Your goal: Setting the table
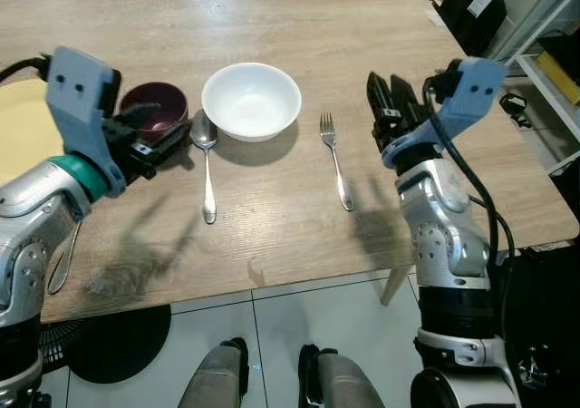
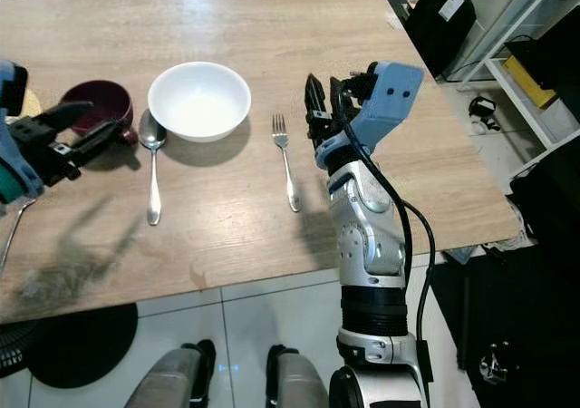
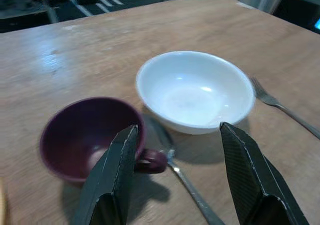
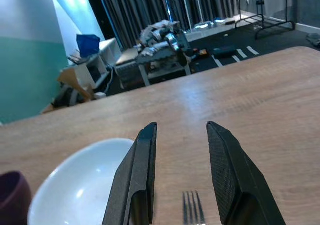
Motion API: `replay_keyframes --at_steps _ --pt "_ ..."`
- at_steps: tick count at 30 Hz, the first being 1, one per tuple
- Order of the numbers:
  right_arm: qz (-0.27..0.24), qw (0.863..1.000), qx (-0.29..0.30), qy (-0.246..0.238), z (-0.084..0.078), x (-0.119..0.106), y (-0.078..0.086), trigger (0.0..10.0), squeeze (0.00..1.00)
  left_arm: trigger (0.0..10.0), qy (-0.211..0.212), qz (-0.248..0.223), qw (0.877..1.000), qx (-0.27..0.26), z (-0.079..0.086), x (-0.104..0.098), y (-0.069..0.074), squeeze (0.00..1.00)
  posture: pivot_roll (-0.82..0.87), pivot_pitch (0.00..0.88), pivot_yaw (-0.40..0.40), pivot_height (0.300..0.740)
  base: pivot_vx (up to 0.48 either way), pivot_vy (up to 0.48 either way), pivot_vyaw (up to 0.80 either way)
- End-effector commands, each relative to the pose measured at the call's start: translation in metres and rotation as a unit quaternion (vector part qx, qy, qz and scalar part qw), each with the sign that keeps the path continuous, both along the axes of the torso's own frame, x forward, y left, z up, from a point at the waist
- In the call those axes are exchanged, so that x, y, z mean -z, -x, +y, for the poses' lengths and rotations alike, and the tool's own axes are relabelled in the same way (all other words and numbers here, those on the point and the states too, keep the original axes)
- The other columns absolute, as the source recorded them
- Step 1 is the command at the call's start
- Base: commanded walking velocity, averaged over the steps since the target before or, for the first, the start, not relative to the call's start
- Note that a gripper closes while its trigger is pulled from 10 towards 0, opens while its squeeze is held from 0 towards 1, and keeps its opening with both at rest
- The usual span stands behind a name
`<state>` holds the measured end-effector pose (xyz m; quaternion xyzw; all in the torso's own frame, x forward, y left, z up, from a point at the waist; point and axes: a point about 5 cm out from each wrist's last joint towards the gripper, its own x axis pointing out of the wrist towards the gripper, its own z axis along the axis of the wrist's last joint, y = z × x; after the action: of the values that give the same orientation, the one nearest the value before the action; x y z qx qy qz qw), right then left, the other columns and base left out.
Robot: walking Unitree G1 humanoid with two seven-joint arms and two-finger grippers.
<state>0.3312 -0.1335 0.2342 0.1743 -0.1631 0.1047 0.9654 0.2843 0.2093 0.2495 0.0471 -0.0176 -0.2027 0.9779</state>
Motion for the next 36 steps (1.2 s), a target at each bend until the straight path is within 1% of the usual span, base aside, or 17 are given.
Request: replay_keyframes --at_steps 1,3,7,12,14,16,19,21,22,25,26,27,28,30,31,34,36 --pt "-0.004 1.000 0.014 -0.018 -0.007 0.000 0.003 10.0 0.00 10.0 0.011 0.000 1.000 -0.028 0.004 0.001 -0.003 0.00 0.15 0.121 0.004 0.740 0.000 0.000 0.00" --pt "-0.005 0.999 0.034 -0.025 -0.015 0.000 0.006 10.0 0.00 10.0 0.016 -0.012 0.999 -0.048 0.005 0.000 -0.006 0.00 0.15 0.111 0.007 0.740 0.000 0.000 0.00" --pt "-0.003 0.999 0.041 -0.028 -0.018 0.001 0.007 10.0 0.00 10.0 0.017 -0.018 0.998 -0.050 0.005 -0.002 -0.007 0.00 0.15 0.111 0.007 0.740 0.000 0.000 0.00" --pt "-0.003 0.998 0.059 -0.015 -0.027 0.000 0.011 10.0 0.00 10.0 0.039 -0.027 0.998 -0.051 0.002 -0.007 -0.008 0.00 0.13 0.089 0.001 0.740 0.000 0.000 0.00" --pt "0.004 0.997 0.072 0.000 -0.034 0.006 0.013 10.0 0.00 10.0 0.038 -0.027 0.997 -0.068 0.000 -0.001 -0.011 0.00 0.13 0.069 -0.011 0.740 0.000 0.000 0.00" --pt "0.004 0.997 0.072 0.000 -0.034 0.006 0.013 10.0 0.00 10.0 0.038 -0.027 0.997 -0.068 0.000 -0.001 -0.011 0.00 0.13 0.069 -0.011 0.740 0.000 0.000 0.00" --pt "0.019 0.997 0.076 0.011 -0.036 0.016 0.014 10.0 0.00 10.0 0.030 -0.022 0.996 -0.082 -0.003 0.007 -0.012 0.00 0.13 0.050 -0.017 0.740 0.000 0.000 0.00" --pt "0.030 0.997 0.071 0.031 -0.030 0.025 0.016 10.0 0.00 10.0 0.017 -0.013 0.996 -0.088 -0.004 0.017 -0.012 0.00 0.13 0.040 -0.014 0.740 0.000 0.000 0.00" --pt "0.030 0.997 0.071 0.031 -0.030 0.025 0.016 10.0 0.00 10.0 0.017 -0.013 0.996 -0.088 -0.004 0.017 -0.012 0.00 0.13 0.040 -0.014 0.740 0.000 0.000 0.00" --pt "0.042 0.995 0.049 0.077 -0.019 0.037 0.019 10.0 0.00 10.0 0.000 0.013 0.995 -0.098 -0.002 0.036 -0.014 0.00 0.10 0.038 -0.010 0.740 0.000 0.000 0.00" --pt "0.042 0.995 0.049 0.077 -0.019 0.037 0.019 10.0 0.00 10.0 0.000 0.013 0.995 -0.098 -0.002 0.036 -0.014 0.00 0.10 0.038 -0.010 0.740 0.000 0.000 0.00" --pt "0.048 0.991 0.043 0.117 -0.019 0.045 0.019 10.0 0.00 10.0 -0.001 0.019 0.995 -0.100 -0.002 0.040 -0.017 0.00 0.09 0.054 -0.018 0.740 0.000 0.000 0.00" --pt "0.048 0.991 0.043 0.117 -0.019 0.045 0.019 10.0 0.00 10.0 -0.001 0.019 0.995 -0.100 -0.002 0.040 -0.017 0.00 0.09 0.054 -0.018 0.740 0.000 0.000 0.00" --pt "0.065 0.984 0.036 0.161 -0.028 0.057 0.018 10.0 0.00 10.0 -0.002 0.025 0.994 -0.103 -0.002 0.044 -0.020 0.00 0.10 0.065 -0.017 0.740 0.000 0.000 0.00" --pt "0.065 0.984 0.036 0.161 -0.028 0.057 0.018 10.0 0.00 10.0 -0.002 0.025 0.994 -0.103 -0.002 0.044 -0.020 0.00 0.10 0.065 -0.017 0.740 0.000 0.000 0.00" --pt "0.081 0.979 0.047 0.179 -0.048 0.064 0.014 10.0 0.00 10.0 -0.007 0.028 0.994 -0.105 0.000 0.045 -0.015 0.00 0.12 0.063 -0.010 0.740 0.000 0.000 0.00" --pt "0.081 0.979 0.047 0.179 -0.048 0.064 0.014 10.0 0.00 10.0 -0.007 0.028 0.994 -0.105 0.000 0.045 -0.015 0.00 0.12 0.063 -0.010 0.740 0.000 0.000 0.00"
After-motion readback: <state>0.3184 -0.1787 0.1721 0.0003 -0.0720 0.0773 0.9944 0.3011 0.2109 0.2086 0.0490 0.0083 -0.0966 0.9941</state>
